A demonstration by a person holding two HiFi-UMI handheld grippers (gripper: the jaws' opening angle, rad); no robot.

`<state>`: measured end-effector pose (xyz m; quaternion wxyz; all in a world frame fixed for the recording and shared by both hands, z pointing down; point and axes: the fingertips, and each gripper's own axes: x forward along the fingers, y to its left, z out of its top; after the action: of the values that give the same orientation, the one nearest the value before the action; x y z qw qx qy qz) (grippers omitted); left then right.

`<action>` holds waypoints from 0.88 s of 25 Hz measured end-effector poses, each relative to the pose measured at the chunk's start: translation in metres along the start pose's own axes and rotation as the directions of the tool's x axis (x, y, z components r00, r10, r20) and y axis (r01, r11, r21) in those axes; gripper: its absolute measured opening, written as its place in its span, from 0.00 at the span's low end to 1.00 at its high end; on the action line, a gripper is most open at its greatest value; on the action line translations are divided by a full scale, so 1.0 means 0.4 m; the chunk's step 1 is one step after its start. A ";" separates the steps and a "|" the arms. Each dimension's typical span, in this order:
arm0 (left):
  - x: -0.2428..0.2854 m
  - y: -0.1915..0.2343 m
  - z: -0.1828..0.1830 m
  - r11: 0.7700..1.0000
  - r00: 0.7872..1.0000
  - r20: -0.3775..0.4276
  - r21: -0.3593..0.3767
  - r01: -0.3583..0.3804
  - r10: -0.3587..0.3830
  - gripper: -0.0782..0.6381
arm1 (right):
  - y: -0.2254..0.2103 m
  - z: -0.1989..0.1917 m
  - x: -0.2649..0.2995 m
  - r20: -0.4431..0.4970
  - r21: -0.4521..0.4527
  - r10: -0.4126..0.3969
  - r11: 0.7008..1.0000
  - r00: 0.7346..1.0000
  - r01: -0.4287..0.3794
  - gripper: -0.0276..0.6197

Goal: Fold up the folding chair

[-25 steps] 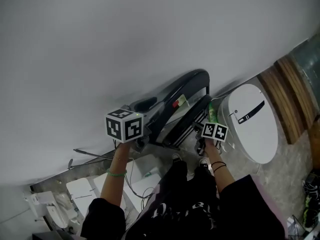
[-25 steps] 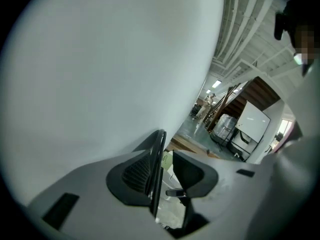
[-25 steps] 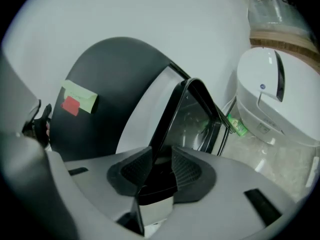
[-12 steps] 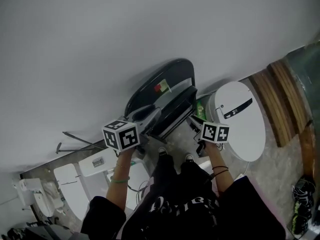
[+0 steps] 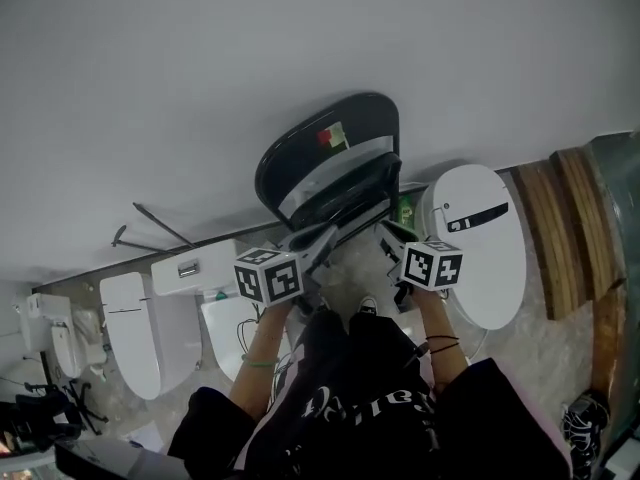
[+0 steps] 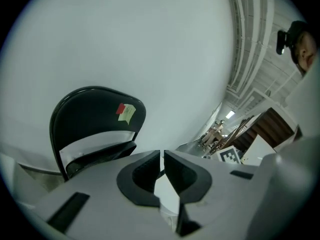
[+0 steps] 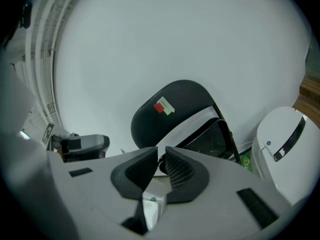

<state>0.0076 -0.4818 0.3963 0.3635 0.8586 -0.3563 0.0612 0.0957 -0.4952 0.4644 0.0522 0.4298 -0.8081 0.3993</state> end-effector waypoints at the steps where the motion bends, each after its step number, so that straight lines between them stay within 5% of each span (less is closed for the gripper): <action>1: -0.014 -0.002 -0.022 1.000 1.000 -0.005 -0.008 -0.010 0.010 0.15 | 0.009 -0.003 -0.011 0.014 -0.002 0.005 1.000 1.000 -0.005 0.13; 6: -0.086 -0.013 -0.101 0.999 0.999 -0.020 -0.022 -0.033 0.033 0.15 | 0.071 -0.025 -0.071 0.103 0.055 0.080 0.995 0.991 -0.086 0.08; 11: -0.191 -0.030 -0.164 0.999 0.999 -0.015 -0.030 -0.033 0.032 0.15 | 0.159 -0.109 -0.117 0.075 0.019 0.079 0.997 0.994 -0.081 0.07; 22: -0.513 -0.131 -0.427 0.999 1.000 -0.007 -0.042 0.028 -0.028 0.15 | 0.431 -0.421 -0.294 0.098 0.024 0.046 0.999 0.994 -0.048 0.07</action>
<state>-0.0834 -0.2261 0.4155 0.3838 0.8554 -0.3440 0.0519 -0.0014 -0.2483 0.4243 -0.0026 0.4304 -0.8142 0.3896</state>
